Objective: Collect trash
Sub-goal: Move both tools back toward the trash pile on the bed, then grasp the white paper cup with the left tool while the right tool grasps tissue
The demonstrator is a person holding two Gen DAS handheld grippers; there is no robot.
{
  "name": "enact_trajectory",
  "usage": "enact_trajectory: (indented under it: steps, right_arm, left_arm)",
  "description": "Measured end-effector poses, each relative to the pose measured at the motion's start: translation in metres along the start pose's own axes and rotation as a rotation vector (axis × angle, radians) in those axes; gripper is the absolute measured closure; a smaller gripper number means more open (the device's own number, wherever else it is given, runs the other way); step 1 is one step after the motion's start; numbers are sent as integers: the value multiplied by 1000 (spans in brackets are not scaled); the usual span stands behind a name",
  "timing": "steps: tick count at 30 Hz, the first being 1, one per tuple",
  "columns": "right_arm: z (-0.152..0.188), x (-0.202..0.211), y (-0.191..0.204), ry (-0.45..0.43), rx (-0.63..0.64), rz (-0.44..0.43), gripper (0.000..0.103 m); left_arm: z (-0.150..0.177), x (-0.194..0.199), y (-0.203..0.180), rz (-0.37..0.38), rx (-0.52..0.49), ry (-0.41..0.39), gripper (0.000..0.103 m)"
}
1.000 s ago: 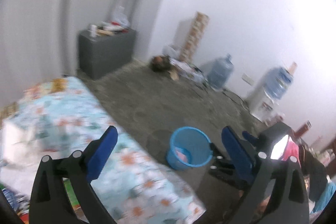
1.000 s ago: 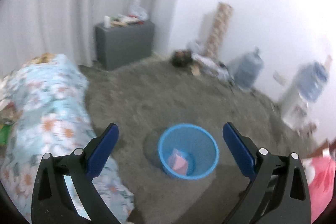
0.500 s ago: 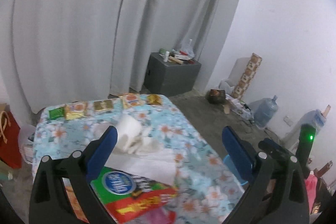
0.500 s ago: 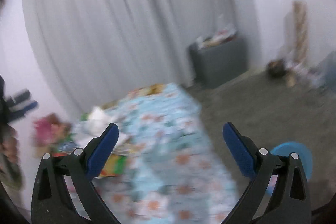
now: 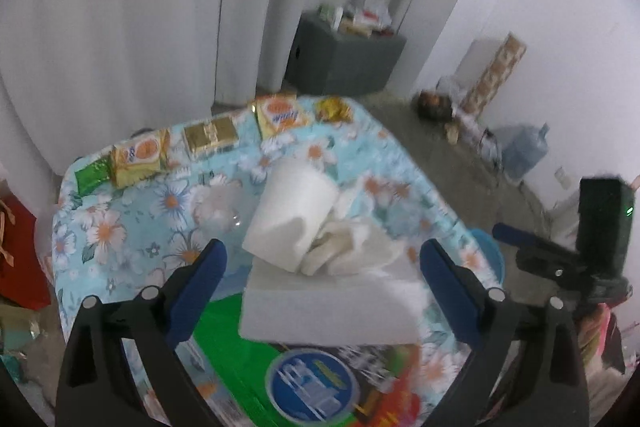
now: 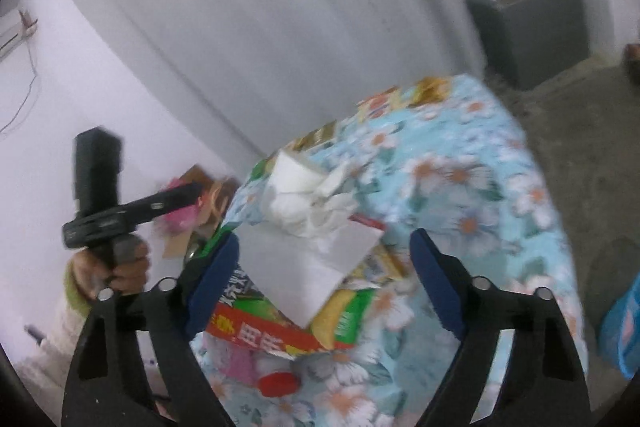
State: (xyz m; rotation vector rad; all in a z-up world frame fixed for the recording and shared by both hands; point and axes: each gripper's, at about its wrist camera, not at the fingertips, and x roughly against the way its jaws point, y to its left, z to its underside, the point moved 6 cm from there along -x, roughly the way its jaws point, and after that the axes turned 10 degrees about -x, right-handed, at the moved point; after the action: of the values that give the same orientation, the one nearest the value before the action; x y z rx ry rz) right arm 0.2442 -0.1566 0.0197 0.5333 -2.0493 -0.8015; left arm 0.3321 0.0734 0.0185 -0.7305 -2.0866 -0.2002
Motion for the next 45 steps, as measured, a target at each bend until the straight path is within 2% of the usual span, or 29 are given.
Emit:
enact_trajectory:
  steps: [5,12,18,26,29,40,45]
  right_arm:
    - [-7,-41,-2,105,-64,-38,39]
    - [-8,-85,-11,215,-130,-20,52]
    - [-9,-102,-15,252,-145,-8,63]
    - [-13,-118,-16,259,-145,2,89]
    - [-13,-118,-16,258,-145,2,94]
    - [-12,-114,-15,255,-128,-8,99]
    - [-15,-111,-12,244,-123,-24,99]
  left_arm:
    - [-7,-36,14,-15,-40,79,13]
    - [-12,-74,26,-8,-65,171,21]
    - [-9,-89,27,13,-74,213,30]
    - [-9,-96,25,26,-81,235,37]
    - [-10,-99,23,33,-86,246,37]
    - [-8,-108,14,-2,-132,300,37]
    - [-7,-109,15,-24,-118,311,45]
